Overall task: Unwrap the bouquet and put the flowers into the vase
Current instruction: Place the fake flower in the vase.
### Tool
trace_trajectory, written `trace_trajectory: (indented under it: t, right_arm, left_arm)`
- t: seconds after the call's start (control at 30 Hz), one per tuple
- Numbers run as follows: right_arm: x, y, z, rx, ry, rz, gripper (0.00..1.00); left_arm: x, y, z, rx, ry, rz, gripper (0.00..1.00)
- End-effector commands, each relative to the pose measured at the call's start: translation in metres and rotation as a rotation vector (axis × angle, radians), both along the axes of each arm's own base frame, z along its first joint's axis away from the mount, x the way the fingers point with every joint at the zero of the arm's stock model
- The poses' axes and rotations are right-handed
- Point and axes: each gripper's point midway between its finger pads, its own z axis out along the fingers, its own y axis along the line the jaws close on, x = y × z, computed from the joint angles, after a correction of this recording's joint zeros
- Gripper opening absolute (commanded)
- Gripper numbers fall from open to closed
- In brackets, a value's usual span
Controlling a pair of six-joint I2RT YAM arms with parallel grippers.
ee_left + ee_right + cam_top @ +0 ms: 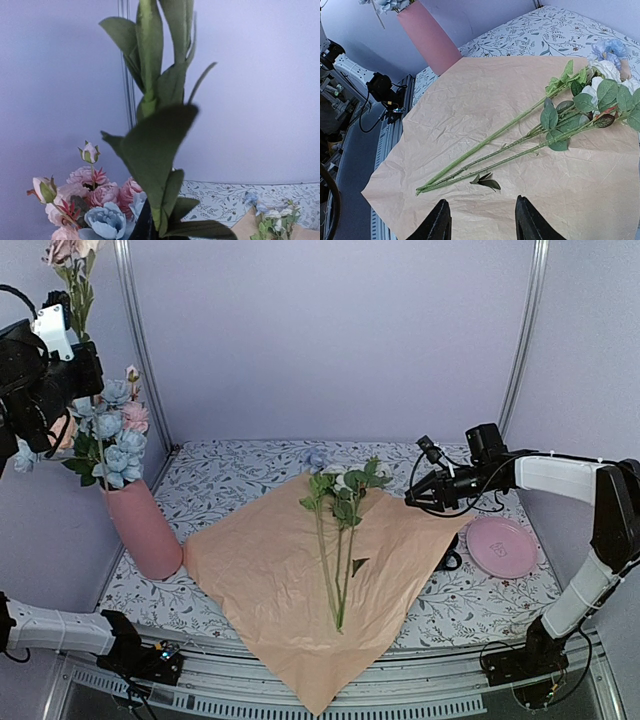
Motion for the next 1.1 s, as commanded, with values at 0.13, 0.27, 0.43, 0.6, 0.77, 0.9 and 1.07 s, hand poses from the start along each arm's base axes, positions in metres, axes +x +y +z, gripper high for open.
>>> trace_trajectory:
  t: [0.13, 0.27, 0.43, 0.6, 0.77, 0.9, 1.07]
  right_arm:
    - [0.002, 0.0, 0.005, -0.004, -0.022, 0.007, 0.46]
    - [0.002, 0.0, 0.004, -0.002, -0.019, 0.01, 0.46]
    - [0.001, 0.0, 0.005, -0.002, -0.018, 0.011, 0.46]
    - [0.0, -0.001, 0.008, -0.003, -0.03, 0.009, 0.46]
    - [-0.001, -0.001, 0.008, -0.005, -0.033, 0.008, 0.46]
    - [-0.001, -0.001, 0.008, -0.004, -0.032, 0.01, 0.46]
    - [0.0, -0.001, 0.007, -0.007, -0.031, 0.009, 0.46]
  left_arm:
    - [-0.009, 0.021, 0.058, -0.003, -0.257, 0.14, 0.0]
    - [-0.001, 0.013, 0.063, 0.028, -0.252, 0.124, 0.0]
    - [0.016, 0.0, 0.063, 0.036, -0.174, 0.09, 0.0]
    - [0.023, 0.001, 0.053, 0.048, -0.157, 0.095, 0.0]
    - [0.024, 0.009, 0.038, 0.057, -0.159, 0.101, 0.0]
    - [0.031, 0.011, 0.027, 0.074, -0.145, 0.083, 0.0]
    - [0.042, 0.019, 0.019, 0.081, -0.142, 0.058, 0.0]
